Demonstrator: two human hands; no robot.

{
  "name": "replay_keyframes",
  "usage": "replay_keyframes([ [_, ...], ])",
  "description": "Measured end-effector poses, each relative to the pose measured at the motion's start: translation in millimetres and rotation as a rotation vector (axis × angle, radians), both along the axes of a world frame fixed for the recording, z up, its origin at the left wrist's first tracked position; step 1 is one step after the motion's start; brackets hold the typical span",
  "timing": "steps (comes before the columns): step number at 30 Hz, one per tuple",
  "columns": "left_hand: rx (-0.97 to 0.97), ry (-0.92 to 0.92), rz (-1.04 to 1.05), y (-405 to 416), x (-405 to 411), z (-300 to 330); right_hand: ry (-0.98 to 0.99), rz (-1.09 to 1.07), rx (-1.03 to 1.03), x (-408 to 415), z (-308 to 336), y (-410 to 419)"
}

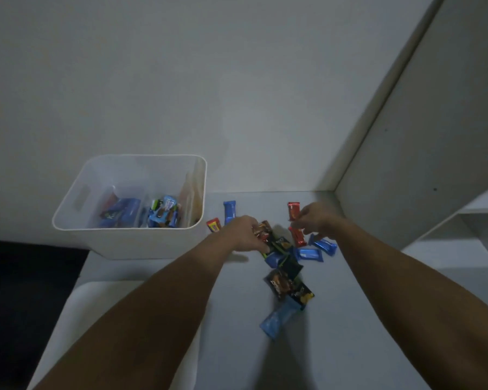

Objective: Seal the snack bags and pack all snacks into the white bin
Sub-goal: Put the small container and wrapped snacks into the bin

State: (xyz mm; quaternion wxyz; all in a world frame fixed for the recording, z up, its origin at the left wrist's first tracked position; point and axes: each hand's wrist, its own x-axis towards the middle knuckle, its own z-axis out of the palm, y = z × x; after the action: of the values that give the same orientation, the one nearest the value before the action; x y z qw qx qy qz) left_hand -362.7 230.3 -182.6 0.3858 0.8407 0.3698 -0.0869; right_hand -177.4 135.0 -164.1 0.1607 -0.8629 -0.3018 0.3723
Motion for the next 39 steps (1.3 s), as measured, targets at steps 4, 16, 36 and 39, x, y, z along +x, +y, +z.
replay_keyframes([
  [4, -0.091, 0.008, -0.078, -39, -5, -33, -0.092, 0.062, -0.103, 12, -33, -26],
  [16, 0.39, 0.258, -0.438, -109, 9, -136, -0.173, 0.323, -0.146, 44, -112, -67],
  [36, 0.387, 0.028, -0.006, -82, 2, -149, -0.128, 0.423, -0.154, 22, -142, 5],
  [39, 0.404, -0.106, 0.08, -73, 0, -152, -0.203, 0.494, -0.205, 18, -149, 5],
])
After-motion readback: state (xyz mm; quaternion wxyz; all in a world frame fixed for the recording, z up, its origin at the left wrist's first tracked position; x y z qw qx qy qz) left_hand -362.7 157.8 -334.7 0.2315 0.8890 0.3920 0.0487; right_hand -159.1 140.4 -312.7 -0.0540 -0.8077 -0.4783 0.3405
